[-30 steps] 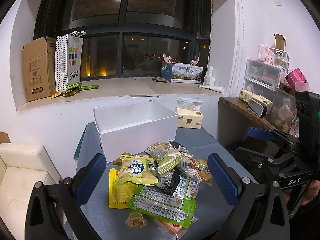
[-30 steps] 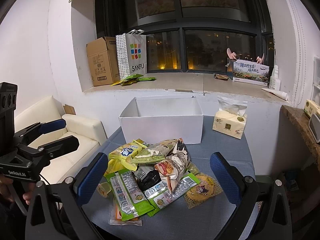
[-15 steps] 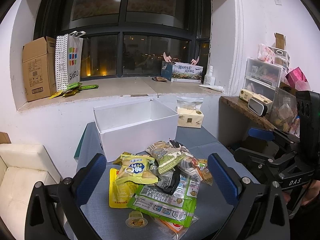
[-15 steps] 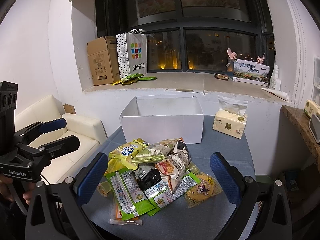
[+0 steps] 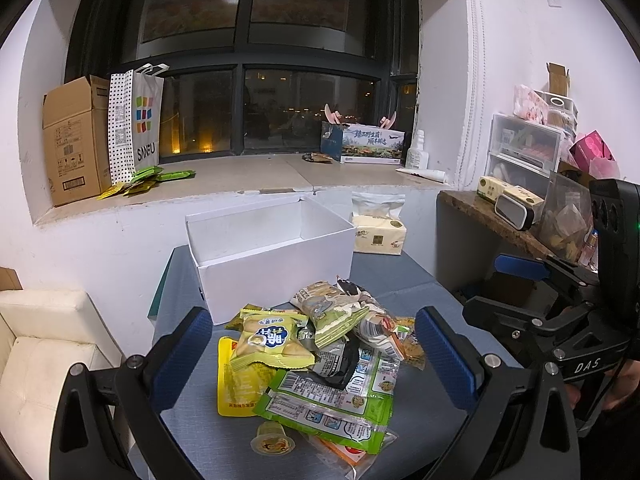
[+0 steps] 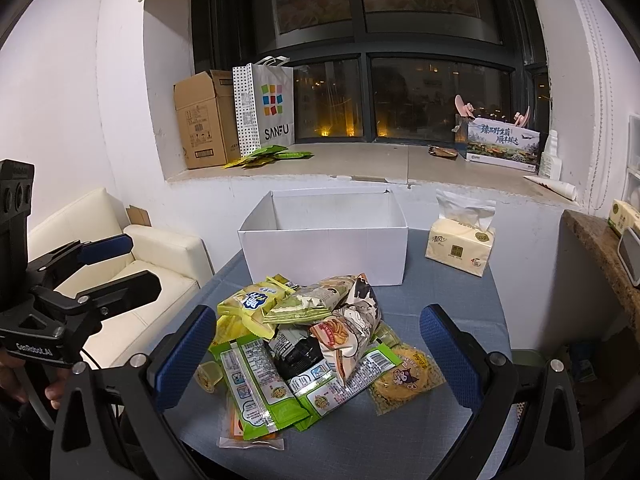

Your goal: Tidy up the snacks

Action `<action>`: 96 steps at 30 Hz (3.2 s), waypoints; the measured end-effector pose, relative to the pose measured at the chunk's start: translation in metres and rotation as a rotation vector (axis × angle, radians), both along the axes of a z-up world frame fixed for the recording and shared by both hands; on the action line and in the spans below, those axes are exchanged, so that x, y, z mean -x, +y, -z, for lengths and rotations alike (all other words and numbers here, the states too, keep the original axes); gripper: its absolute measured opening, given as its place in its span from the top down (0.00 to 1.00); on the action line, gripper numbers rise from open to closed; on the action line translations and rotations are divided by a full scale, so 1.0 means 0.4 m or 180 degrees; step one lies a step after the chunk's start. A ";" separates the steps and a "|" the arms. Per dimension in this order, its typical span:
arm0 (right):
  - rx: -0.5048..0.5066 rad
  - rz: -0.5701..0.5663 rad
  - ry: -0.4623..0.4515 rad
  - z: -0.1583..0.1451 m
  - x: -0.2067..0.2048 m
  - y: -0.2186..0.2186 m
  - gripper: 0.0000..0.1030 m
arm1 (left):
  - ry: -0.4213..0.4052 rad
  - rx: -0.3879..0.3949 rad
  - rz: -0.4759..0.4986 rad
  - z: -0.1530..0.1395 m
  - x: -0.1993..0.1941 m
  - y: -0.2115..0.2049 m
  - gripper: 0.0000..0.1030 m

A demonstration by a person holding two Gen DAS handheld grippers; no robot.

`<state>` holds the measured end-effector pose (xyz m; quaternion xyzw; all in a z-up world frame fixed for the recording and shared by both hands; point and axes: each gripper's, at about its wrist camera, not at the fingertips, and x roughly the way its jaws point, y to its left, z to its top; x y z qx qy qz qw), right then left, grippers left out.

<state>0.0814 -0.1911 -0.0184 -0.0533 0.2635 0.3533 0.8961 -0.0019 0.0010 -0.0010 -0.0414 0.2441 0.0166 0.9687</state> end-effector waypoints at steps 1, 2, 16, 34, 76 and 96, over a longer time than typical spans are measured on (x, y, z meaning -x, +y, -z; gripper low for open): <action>0.0000 0.0001 0.0002 0.000 0.000 0.000 0.00 | 0.0001 -0.0002 -0.0002 -0.001 0.000 -0.002 0.00; 0.0002 -0.0002 -0.0001 0.000 0.000 0.000 0.00 | 0.0002 -0.0002 -0.0003 -0.001 0.000 -0.001 0.00; 0.0001 -0.0001 0.0001 0.000 0.003 0.001 0.00 | -0.0002 -0.0008 -0.0015 0.000 0.000 0.000 0.00; 0.0000 -0.0020 0.0042 0.006 0.001 0.005 0.00 | 0.0002 -0.0015 -0.0035 0.006 0.006 0.000 0.00; -0.0159 -0.0516 0.2169 0.192 -0.453 0.229 0.69 | 0.0498 0.0127 -0.0152 0.154 -0.082 0.116 0.00; -0.1111 -0.0312 0.1685 0.103 -0.283 -0.125 0.69 | 0.1204 0.0702 0.0234 0.357 -0.398 0.183 0.44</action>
